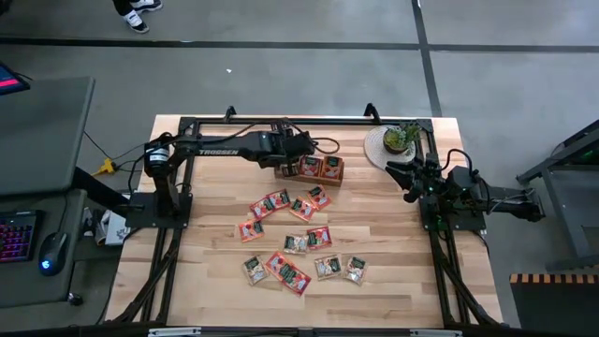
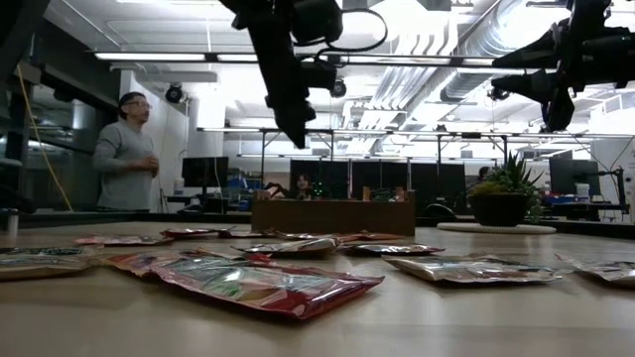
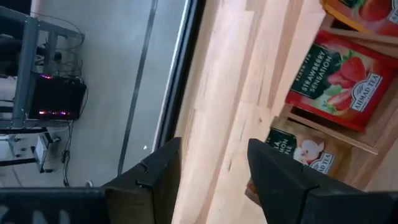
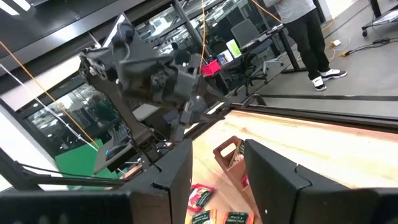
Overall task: Pick & Place Tea
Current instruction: Put the brown tea bag into the left section of the wooden organizer
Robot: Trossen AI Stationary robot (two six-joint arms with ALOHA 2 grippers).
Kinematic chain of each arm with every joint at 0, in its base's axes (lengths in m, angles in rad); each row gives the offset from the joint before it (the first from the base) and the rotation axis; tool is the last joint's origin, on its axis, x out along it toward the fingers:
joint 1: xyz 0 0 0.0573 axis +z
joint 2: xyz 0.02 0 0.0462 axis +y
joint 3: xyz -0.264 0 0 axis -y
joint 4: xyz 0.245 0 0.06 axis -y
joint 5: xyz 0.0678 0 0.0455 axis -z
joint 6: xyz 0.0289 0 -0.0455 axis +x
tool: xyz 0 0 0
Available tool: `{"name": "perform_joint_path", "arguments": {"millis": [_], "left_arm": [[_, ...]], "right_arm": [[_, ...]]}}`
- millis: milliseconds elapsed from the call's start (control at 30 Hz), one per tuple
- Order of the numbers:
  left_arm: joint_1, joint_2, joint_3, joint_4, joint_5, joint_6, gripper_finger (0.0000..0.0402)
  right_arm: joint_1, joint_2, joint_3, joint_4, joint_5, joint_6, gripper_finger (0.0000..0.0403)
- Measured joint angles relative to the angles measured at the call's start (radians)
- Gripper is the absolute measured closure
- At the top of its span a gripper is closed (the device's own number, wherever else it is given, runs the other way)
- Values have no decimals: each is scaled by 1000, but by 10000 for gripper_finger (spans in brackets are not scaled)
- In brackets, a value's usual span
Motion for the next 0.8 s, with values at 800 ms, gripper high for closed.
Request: {"name": "perform_joint_path", "arguments": {"millis": [800], "left_arm": [[-106, -349, -237, -192, 135, -597, 223]], "right_arm": [[0, 255, 147, 105, -143, -155, 261]]}}
